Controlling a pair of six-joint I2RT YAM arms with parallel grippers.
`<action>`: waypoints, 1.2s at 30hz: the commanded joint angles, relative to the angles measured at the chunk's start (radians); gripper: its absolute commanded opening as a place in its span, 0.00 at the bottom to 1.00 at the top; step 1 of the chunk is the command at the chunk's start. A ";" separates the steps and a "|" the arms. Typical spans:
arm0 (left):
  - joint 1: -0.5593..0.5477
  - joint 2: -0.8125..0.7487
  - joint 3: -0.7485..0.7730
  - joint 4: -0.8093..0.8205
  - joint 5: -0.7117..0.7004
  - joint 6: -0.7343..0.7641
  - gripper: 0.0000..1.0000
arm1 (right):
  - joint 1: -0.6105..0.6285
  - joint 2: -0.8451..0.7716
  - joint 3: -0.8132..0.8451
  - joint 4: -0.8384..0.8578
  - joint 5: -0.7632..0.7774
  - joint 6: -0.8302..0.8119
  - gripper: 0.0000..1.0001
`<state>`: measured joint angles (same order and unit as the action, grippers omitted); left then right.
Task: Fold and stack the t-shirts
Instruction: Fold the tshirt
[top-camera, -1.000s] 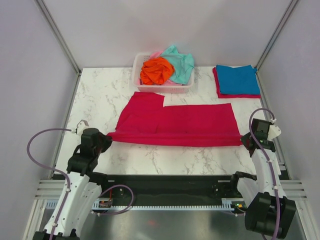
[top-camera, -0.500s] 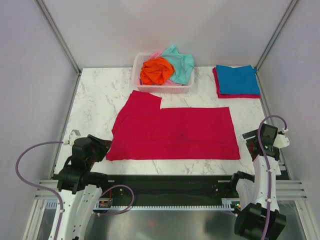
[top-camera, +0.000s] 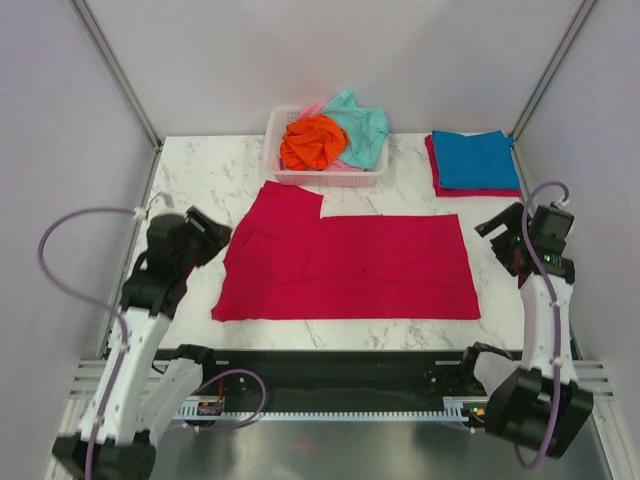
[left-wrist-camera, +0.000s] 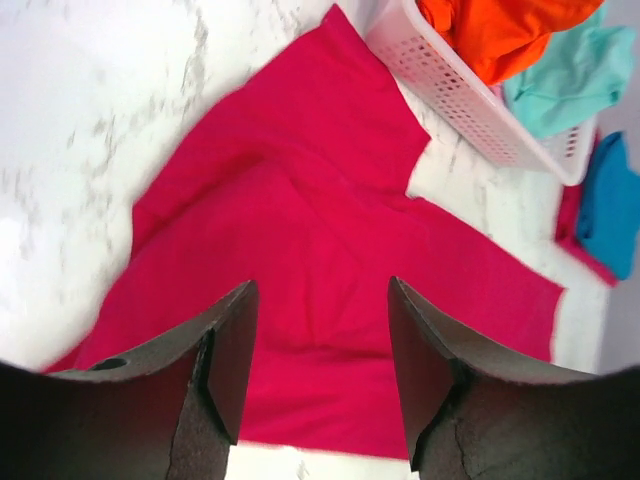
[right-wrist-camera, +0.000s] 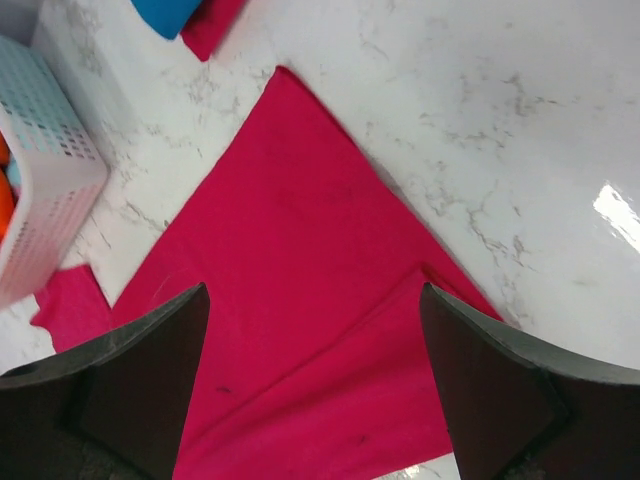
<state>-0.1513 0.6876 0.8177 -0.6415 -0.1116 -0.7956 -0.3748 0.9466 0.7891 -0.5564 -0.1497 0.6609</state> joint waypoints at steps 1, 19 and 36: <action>0.009 0.360 0.133 0.349 0.067 0.304 0.62 | 0.016 0.147 0.083 0.084 -0.152 -0.142 0.93; 0.137 1.469 0.801 0.554 0.522 0.607 0.59 | 0.083 0.169 0.082 0.124 -0.223 -0.201 0.95; 0.121 1.739 1.190 0.108 0.583 0.585 0.53 | 0.094 0.189 0.062 0.153 -0.223 -0.196 0.96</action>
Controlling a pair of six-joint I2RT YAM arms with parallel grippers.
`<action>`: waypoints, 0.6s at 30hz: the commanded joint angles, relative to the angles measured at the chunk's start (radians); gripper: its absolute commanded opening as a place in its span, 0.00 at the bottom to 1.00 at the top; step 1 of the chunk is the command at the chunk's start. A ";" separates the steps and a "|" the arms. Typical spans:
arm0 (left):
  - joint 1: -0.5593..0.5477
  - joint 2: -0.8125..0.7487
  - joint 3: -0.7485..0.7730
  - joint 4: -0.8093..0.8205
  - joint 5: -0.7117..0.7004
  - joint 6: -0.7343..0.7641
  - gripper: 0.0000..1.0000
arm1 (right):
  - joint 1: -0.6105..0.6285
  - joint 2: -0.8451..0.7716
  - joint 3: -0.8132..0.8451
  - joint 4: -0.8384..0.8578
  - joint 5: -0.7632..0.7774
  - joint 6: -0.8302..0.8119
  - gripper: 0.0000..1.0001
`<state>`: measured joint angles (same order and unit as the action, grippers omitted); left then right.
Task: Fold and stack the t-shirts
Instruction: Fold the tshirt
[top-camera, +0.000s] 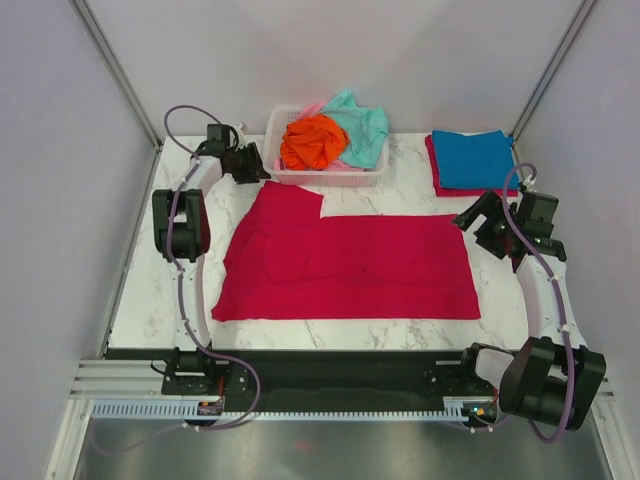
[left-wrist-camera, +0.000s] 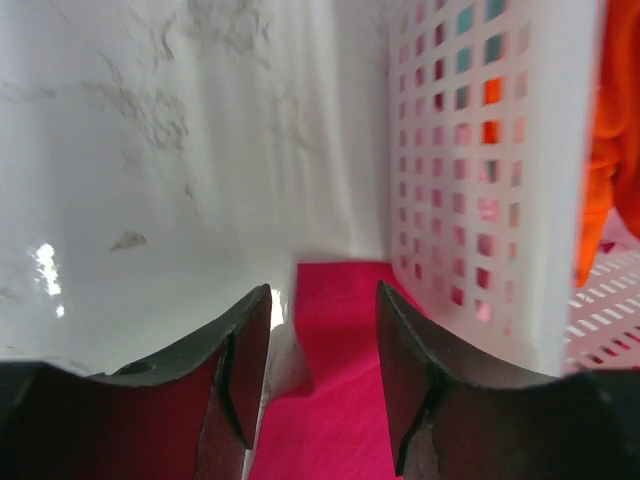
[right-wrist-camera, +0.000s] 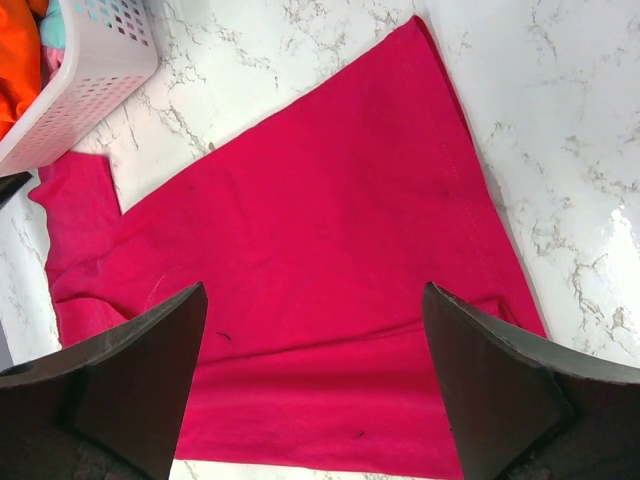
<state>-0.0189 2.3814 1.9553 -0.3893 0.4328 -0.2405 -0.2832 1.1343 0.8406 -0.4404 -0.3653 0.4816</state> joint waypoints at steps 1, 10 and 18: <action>-0.013 0.045 0.042 -0.152 0.043 0.033 0.52 | 0.003 0.001 0.011 0.037 -0.007 -0.017 0.96; -0.026 0.030 -0.042 -0.203 0.017 0.014 0.45 | 0.003 0.002 0.009 0.037 -0.020 -0.014 0.97; -0.027 0.039 -0.036 -0.207 0.040 -0.003 0.02 | 0.003 0.002 -0.009 0.039 -0.008 -0.021 0.97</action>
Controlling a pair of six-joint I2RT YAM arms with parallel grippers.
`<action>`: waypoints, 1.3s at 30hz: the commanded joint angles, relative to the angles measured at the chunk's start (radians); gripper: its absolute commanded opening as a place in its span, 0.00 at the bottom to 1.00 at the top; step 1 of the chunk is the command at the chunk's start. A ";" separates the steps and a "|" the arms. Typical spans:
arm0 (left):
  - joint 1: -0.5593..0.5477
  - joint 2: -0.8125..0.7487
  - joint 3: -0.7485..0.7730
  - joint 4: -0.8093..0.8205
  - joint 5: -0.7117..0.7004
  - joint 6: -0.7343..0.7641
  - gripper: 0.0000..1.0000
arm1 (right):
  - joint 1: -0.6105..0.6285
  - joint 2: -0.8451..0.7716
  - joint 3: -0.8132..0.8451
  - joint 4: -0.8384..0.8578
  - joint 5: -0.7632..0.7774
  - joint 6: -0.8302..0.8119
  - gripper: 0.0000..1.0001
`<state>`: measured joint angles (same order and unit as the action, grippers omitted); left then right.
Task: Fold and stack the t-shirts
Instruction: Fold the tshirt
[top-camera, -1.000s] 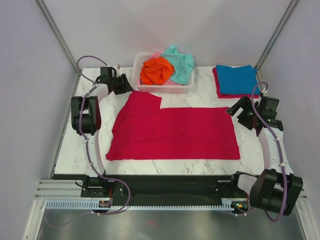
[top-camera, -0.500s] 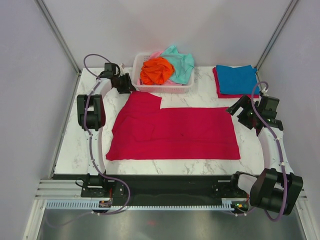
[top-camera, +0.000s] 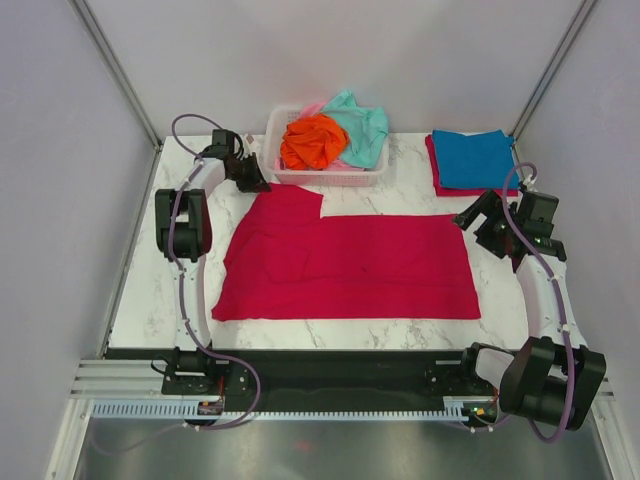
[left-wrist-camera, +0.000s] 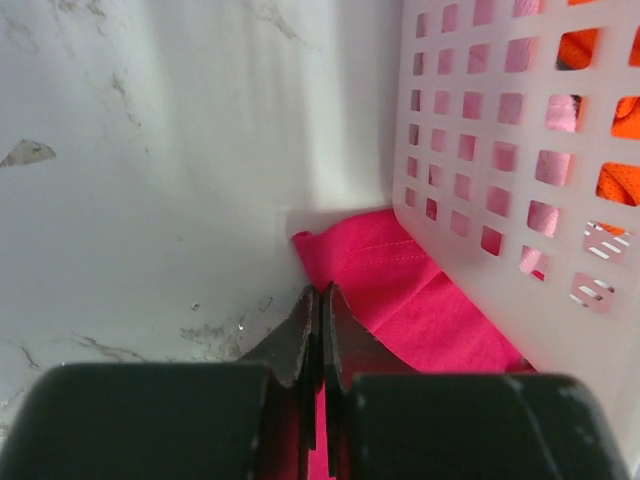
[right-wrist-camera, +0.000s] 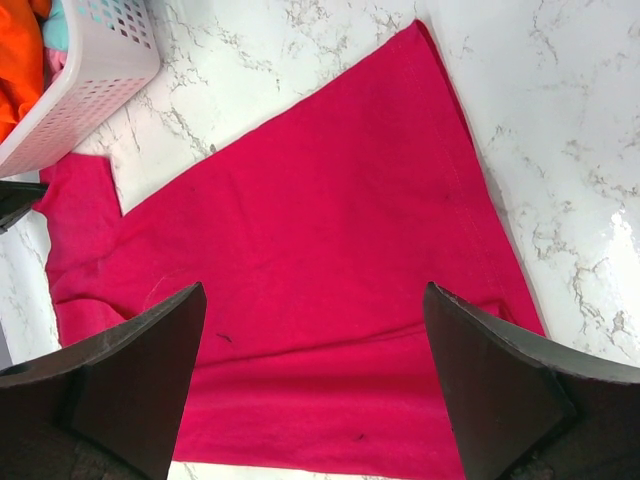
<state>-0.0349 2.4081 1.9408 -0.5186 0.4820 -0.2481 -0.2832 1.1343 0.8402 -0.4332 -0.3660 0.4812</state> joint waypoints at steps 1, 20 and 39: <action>-0.011 0.000 -0.026 -0.078 -0.013 -0.005 0.02 | 0.003 0.005 -0.012 0.033 -0.005 -0.021 0.97; -0.026 -0.572 -0.450 -0.018 -0.023 -0.089 0.02 | 0.098 0.256 0.144 0.086 0.216 -0.044 0.95; -0.048 -0.647 -0.485 -0.024 0.092 -0.040 0.02 | 0.136 0.803 0.444 0.183 0.360 -0.125 0.70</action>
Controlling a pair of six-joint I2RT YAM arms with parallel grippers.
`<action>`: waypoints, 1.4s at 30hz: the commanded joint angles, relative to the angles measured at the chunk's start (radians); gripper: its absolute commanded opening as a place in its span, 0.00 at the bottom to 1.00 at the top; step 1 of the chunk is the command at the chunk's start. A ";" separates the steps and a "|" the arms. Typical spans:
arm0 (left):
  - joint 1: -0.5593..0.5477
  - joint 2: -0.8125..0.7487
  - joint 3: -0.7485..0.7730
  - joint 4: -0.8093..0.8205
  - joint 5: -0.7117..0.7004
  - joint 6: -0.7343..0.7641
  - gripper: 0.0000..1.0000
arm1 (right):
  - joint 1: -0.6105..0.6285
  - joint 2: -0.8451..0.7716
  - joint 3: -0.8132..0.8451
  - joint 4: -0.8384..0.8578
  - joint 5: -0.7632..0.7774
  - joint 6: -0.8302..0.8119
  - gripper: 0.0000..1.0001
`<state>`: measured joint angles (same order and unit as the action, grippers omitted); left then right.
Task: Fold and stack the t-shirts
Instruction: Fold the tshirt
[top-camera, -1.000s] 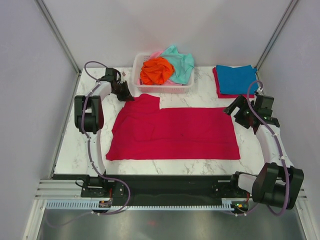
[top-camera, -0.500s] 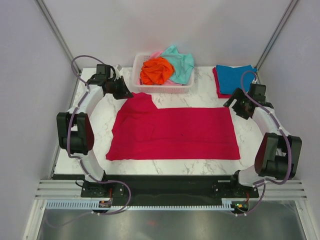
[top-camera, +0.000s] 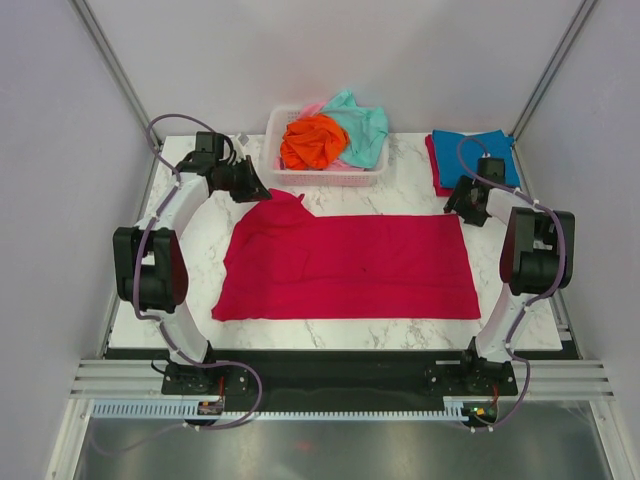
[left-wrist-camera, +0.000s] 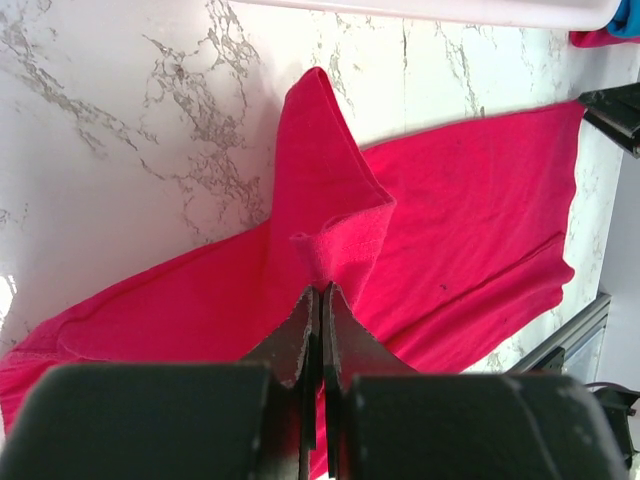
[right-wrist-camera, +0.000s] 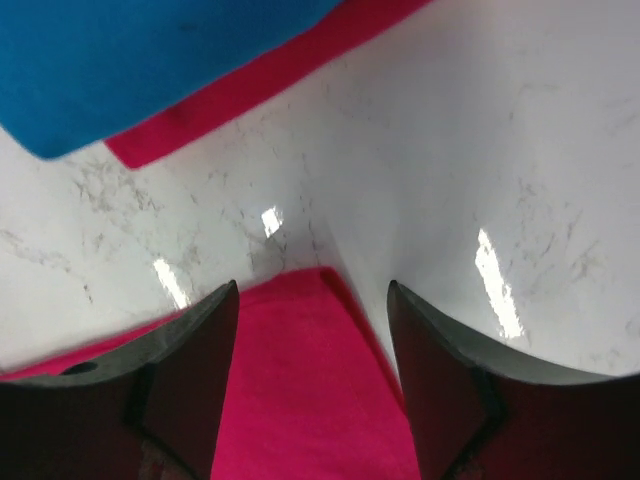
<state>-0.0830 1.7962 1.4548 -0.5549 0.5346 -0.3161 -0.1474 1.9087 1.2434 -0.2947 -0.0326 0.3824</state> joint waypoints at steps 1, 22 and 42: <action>0.000 -0.034 0.001 0.012 0.044 0.028 0.02 | 0.000 0.033 0.037 0.060 0.026 -0.024 0.69; 0.002 -0.014 0.007 0.035 0.038 0.006 0.02 | 0.006 0.043 -0.047 0.147 -0.023 0.007 0.00; 0.002 -0.100 0.151 0.016 0.015 0.012 0.02 | 0.002 -0.232 0.018 0.112 -0.084 0.012 0.00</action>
<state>-0.0830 1.7508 1.5848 -0.5449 0.5484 -0.3168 -0.1421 1.7138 1.2354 -0.1978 -0.1001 0.3962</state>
